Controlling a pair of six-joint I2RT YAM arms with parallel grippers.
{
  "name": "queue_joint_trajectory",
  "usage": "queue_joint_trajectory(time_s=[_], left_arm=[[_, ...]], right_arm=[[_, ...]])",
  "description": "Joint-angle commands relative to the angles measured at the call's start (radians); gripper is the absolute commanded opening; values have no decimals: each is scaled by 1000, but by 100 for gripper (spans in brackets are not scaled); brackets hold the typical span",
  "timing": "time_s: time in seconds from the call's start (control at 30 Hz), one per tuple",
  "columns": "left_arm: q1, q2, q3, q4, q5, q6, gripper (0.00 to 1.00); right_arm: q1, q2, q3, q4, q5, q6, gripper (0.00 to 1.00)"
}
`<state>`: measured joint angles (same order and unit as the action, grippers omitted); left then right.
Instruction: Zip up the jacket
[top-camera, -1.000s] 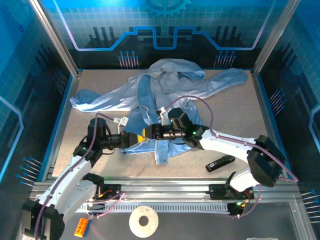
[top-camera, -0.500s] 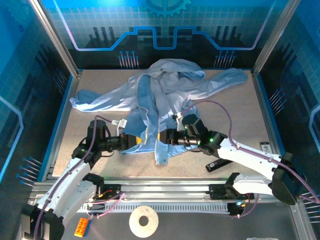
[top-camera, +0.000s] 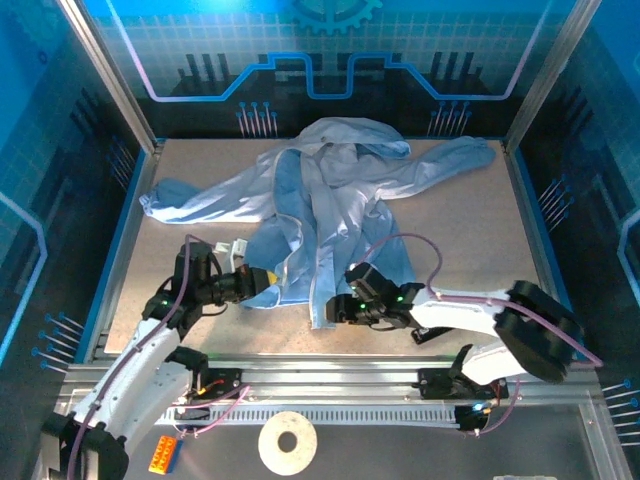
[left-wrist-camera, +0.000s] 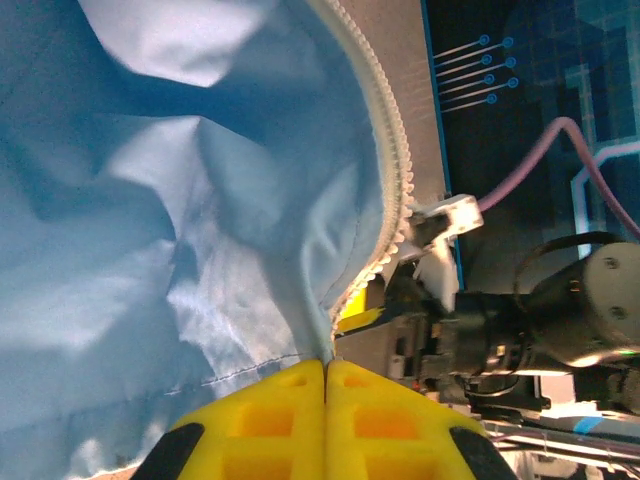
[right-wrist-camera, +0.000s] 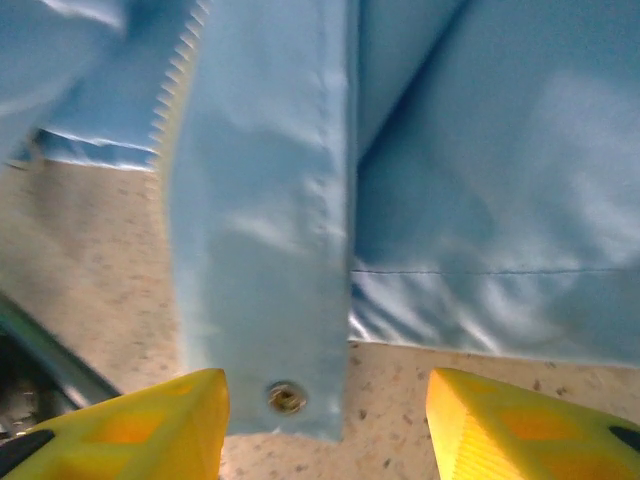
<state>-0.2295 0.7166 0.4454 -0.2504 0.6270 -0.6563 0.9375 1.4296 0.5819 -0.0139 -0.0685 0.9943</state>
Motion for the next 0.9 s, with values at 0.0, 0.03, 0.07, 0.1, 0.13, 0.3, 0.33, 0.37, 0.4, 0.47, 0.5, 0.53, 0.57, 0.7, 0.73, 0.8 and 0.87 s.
queue_joint_trajectory(time_s=[0.0,0.03,0.07,0.1,0.13,0.3,0.33,0.37,0.4,0.47,0.5,0.53,0.57,0.7,0.73,0.8,0.87], left_arm=[[-8,-45,-25,-37,-50,-33,0],[-8,-53,-38,-29,-58,-44,0],[-10,-59,-52,-16,-65,-59,0],[-11,-62,-62,1,-68,-76,0],[-13,-60,-68,13,-67,-88,0],[-24,-64,-49,10,-95,-95,0],[-25,-66,-44,10,-100,-93,0],[-27,-66,-39,8,-103,-89,0],[-27,-65,-33,5,-106,-85,0],[-28,-60,-25,3,-110,-83,0],[-29,-59,-21,5,-110,-85,0],[-32,-59,-20,6,-113,-88,0],[-36,-60,-19,8,-113,-91,0],[-45,-48,-18,11,-119,-88,0],[-47,-41,-20,16,-118,-86,0],[-53,-22,-27,36,-119,-87,0],[-60,-2,-35,64,-118,-95,0]], right_arm=[[22,98,63,89,-42,20,55],[23,124,73,111,-64,22,54],[24,146,86,137,-94,21,50],[24,155,99,149,-110,16,41],[24,150,107,145,-111,9,31],[-8,3,162,-68,-36,-118,0],[-29,-32,174,-118,-37,-146,0],[-58,-73,188,-167,-41,-182,0],[-91,-113,200,-221,-50,-214,0],[-170,-191,221,-304,-63,-268,0],[-210,-230,235,-346,-71,-294,0],[-250,-262,247,-376,-80,-321,0],[-294,-293,264,-409,-85,-352,0],[-429,-370,292,-509,-59,-423,0],[-443,-375,289,-524,-37,-431,0],[-459,-364,248,-555,21,-438,0],[-472,-319,208,-587,25,-431,0]])
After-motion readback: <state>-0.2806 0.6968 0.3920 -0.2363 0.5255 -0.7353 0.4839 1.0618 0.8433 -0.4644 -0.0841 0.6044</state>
